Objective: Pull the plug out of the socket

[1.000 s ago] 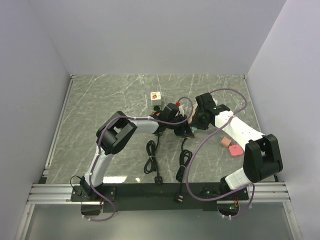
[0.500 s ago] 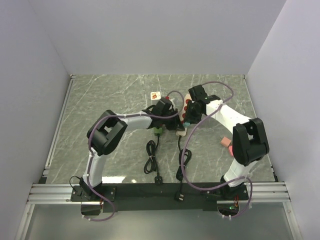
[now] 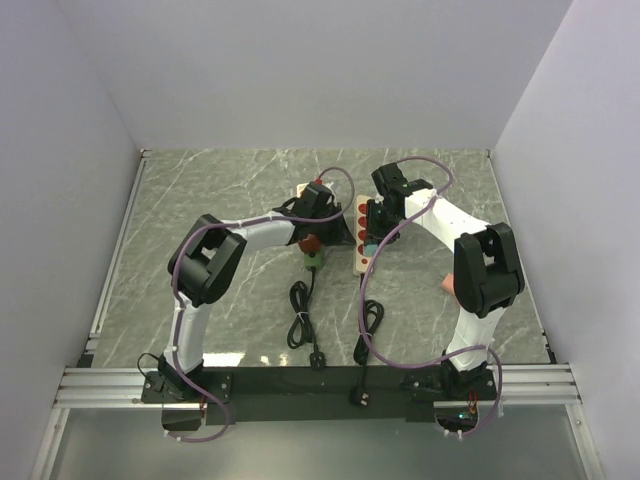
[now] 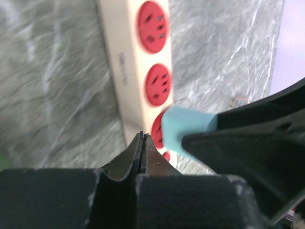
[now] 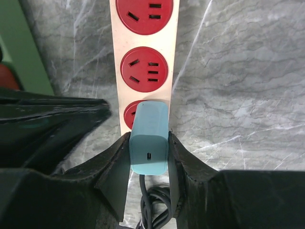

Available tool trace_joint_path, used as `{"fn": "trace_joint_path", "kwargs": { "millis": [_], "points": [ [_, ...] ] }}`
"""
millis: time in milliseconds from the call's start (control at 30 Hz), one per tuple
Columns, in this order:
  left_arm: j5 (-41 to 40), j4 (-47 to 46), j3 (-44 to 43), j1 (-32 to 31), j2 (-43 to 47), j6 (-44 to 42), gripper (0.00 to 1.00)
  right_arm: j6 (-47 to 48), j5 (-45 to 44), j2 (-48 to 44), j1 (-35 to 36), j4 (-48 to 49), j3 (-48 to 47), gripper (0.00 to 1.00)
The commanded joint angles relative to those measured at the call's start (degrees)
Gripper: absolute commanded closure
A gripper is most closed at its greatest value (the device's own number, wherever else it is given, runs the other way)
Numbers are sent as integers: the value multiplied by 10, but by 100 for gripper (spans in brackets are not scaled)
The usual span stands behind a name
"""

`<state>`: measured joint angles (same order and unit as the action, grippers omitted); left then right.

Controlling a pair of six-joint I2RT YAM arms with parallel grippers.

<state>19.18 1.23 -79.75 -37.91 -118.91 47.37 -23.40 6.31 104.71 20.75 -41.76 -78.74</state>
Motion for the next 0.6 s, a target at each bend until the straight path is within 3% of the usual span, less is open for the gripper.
{"fn": "trace_joint_path", "kwargs": {
  "millis": [0,267,567],
  "points": [
    [10,-8,-40,-8,-13,-16,100,15,19,-7,1,-9,-19,100],
    [15,10,-62,-21,-49,-24,100,2,28,3,1,-7,-29,100],
    [-5,38,-23,-20,-121,-33,100,-6,30,-31,1,-25,-60,100]
  ]
}}
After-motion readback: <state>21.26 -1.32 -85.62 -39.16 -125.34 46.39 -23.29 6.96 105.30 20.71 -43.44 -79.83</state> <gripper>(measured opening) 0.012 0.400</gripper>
